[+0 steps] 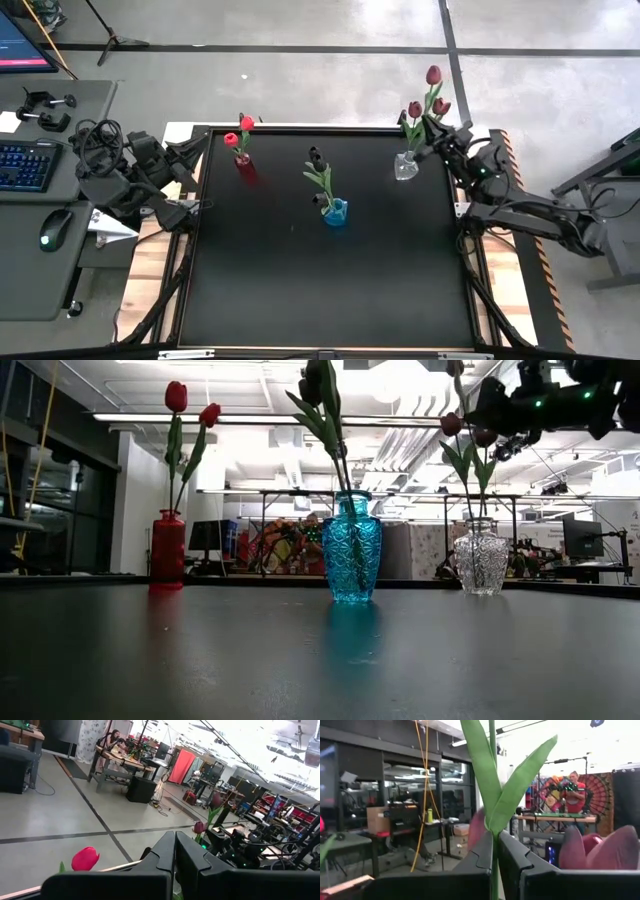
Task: Sort flowers into vase by color
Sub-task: Put the red tulip into the transparent flower vase
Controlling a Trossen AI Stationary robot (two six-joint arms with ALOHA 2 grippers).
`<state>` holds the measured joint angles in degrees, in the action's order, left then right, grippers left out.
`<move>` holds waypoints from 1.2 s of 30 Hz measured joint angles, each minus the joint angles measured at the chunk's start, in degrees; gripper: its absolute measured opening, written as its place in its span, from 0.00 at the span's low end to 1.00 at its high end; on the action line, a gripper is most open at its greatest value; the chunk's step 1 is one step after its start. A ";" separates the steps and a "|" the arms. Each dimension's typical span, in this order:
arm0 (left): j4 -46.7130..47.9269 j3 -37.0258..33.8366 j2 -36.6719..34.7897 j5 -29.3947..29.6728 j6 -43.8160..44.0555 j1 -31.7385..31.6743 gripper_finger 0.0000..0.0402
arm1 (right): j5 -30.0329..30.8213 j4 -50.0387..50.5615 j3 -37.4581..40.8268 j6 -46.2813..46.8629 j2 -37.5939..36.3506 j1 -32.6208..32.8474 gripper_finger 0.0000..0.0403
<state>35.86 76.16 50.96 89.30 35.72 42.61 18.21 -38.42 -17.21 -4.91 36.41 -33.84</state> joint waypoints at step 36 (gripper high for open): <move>-0.44 0.00 -0.02 0.74 -3.36 0.00 0.00 | 2.81 6.33 0.15 4.08 -0.24 -2.50 0.25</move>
<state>35.42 76.16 50.94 90.04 32.36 42.61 21.02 -32.10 -17.06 -0.83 36.17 -36.34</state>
